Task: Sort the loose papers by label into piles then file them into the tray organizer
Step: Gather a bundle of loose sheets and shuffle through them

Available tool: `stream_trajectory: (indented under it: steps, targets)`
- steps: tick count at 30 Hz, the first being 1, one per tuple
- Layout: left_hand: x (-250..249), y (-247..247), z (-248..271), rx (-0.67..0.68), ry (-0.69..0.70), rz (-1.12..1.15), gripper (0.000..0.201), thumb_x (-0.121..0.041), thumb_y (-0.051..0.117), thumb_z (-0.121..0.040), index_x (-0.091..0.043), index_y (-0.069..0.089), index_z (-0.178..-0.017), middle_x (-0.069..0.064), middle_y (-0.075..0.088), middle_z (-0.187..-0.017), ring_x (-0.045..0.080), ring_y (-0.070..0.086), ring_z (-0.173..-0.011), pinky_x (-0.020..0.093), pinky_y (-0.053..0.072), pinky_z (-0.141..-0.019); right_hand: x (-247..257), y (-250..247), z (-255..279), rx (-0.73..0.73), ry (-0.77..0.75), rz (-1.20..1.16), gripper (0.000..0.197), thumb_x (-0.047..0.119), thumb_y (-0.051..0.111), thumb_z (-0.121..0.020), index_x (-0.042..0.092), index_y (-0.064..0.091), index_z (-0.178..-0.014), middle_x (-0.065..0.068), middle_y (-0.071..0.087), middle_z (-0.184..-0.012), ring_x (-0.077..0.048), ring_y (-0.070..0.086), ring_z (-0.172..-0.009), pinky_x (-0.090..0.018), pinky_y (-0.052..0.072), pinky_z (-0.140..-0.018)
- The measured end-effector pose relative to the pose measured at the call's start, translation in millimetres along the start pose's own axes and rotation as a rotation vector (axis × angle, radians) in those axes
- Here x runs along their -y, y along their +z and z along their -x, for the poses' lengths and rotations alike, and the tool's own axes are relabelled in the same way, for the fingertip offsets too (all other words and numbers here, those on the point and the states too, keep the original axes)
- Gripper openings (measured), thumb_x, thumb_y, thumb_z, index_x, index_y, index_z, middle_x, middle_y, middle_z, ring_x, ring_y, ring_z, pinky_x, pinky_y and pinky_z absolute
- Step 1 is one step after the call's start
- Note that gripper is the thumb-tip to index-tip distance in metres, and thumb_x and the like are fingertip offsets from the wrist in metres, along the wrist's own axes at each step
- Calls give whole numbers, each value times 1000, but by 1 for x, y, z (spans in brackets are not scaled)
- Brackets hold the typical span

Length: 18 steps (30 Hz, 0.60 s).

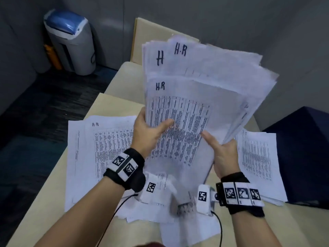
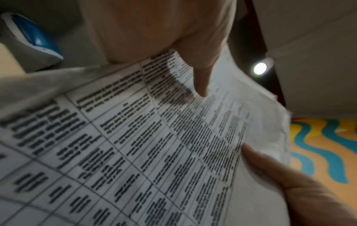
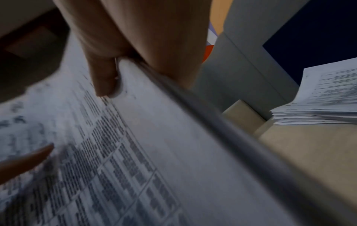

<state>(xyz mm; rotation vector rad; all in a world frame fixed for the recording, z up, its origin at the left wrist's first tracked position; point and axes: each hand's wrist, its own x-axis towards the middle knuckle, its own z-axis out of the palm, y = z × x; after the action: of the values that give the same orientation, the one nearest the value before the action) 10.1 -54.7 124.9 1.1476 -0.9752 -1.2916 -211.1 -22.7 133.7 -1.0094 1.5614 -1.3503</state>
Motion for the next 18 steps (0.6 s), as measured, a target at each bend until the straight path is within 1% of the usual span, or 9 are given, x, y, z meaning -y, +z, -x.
stream_trajectory:
  steps: [1,2,4,6,8,10,13,16,18]
  targets:
    - [-9,0,0,-19,49,38,84,-46,90,-64,-24,48,-134,-1,63,-127,13,62,-119,47,54,-97,3,-2,1,-5,-50,-24,68,50,94,-61,8,53,-95,-12,56,-84,-26,55,-74,-40,55,-65]
    - [-17,-1,0,-19,118,75,86,-38,91,-64,-15,47,-134,4,65,-125,19,64,-117,48,55,-95,7,-3,4,21,-119,-57,56,43,91,-67,7,56,-93,-8,63,-87,-23,60,-77,-34,56,-69]
    - [-33,-1,4,-9,232,114,75,-17,88,-66,1,48,-127,8,69,-114,18,69,-108,37,59,-87,13,-2,11,84,-177,-127,31,19,82,-75,14,67,-101,10,76,-96,-12,70,-91,-22,56,-80]
    - [-38,-2,5,17,276,134,75,-10,87,-65,10,47,-124,14,69,-111,20,71,-102,31,60,-80,7,-1,14,109,-184,-170,49,18,84,-67,15,67,-113,9,77,-103,-10,70,-100,-21,55,-86]
    - [-39,-3,5,-2,285,84,79,-17,90,-60,2,45,-122,14,66,-110,18,70,-98,29,60,-78,-4,-1,15,112,-161,-167,59,20,88,-63,11,68,-118,1,77,-109,-16,70,-105,-25,57,-87]
    - [-36,-3,3,-4,278,17,80,-26,92,-58,-10,44,-120,12,66,-109,19,69,-100,33,60,-81,-16,1,13,125,-132,-168,59,8,86,-67,15,66,-122,-6,75,-116,-22,69,-110,-32,58,-89]
    - [-31,-4,-7,9,227,-80,78,-34,94,-57,-18,48,-118,5,64,-109,20,68,-102,38,59,-85,-22,7,8,70,-78,-191,58,6,85,-68,22,64,-120,2,76,-109,-14,70,-107,-28,58,-86]
    - [-22,-7,-17,99,173,-113,53,-24,91,-67,-13,61,-110,5,72,-106,22,71,-98,46,59,-86,-21,15,2,55,-58,-135,36,7,80,-81,18,67,-113,4,76,-102,-7,71,-97,-23,56,-82]
    - [-23,-8,-14,105,191,-106,36,-14,85,-75,-8,69,-106,5,76,-100,20,72,-95,39,58,-83,-15,15,0,27,-69,-150,32,9,78,-85,7,68,-115,-3,75,-104,-14,71,-99,-22,57,-78]
